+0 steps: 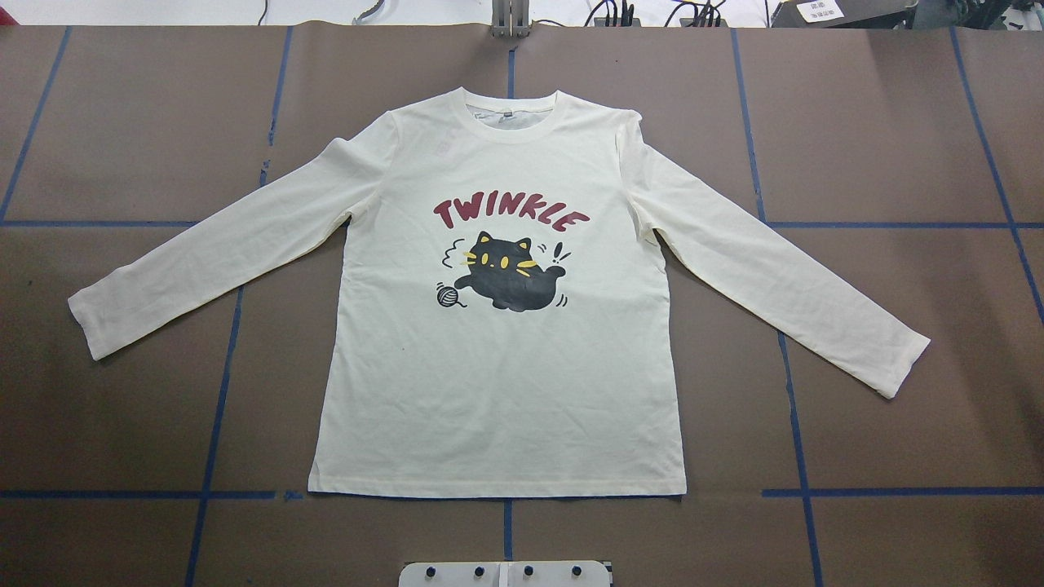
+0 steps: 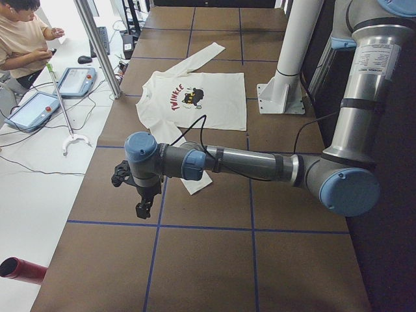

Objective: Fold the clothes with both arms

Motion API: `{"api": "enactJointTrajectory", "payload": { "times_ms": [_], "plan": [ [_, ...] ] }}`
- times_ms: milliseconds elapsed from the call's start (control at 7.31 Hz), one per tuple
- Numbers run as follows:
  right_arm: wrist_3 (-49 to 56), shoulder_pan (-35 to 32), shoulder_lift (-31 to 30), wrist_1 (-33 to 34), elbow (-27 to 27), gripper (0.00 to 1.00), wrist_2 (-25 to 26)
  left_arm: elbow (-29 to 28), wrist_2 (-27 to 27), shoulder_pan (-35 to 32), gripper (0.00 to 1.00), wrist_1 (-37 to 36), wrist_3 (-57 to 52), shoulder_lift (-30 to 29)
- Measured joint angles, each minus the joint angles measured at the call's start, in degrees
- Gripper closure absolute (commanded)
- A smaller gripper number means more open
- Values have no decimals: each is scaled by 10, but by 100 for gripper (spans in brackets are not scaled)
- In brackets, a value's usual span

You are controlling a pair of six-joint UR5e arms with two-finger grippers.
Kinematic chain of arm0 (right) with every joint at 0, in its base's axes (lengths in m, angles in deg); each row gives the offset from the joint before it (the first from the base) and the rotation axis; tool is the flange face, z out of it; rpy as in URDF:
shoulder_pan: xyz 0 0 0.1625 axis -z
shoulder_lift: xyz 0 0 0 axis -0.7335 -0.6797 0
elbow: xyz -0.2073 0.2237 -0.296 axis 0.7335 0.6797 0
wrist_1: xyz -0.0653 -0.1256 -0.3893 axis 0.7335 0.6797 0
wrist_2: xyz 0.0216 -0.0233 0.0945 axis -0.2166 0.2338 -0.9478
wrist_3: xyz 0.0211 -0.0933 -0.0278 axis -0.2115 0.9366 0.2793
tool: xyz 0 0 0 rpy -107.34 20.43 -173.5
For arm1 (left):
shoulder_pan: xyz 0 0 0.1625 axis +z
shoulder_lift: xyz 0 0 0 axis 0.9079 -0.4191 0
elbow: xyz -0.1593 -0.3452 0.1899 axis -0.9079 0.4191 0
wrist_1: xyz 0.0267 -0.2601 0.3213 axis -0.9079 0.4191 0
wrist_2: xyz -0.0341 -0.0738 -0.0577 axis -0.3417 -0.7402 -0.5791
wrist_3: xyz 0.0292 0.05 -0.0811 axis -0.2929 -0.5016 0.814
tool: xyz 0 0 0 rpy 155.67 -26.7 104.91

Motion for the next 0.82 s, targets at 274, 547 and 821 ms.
{"api": "enactJointTrajectory", "payload": {
  "times_ms": [274,547,821],
  "plan": [
    [-1,0,1,-113,0,0,1,6,25,0,0,0,1,-25],
    [-16,1,6,-258,17,0,2,20,71,-1,0,52,9,-43],
    [-71,0,12,-298,25,0,-36,17,78,-4,0,143,31,-44]
  ]
}}
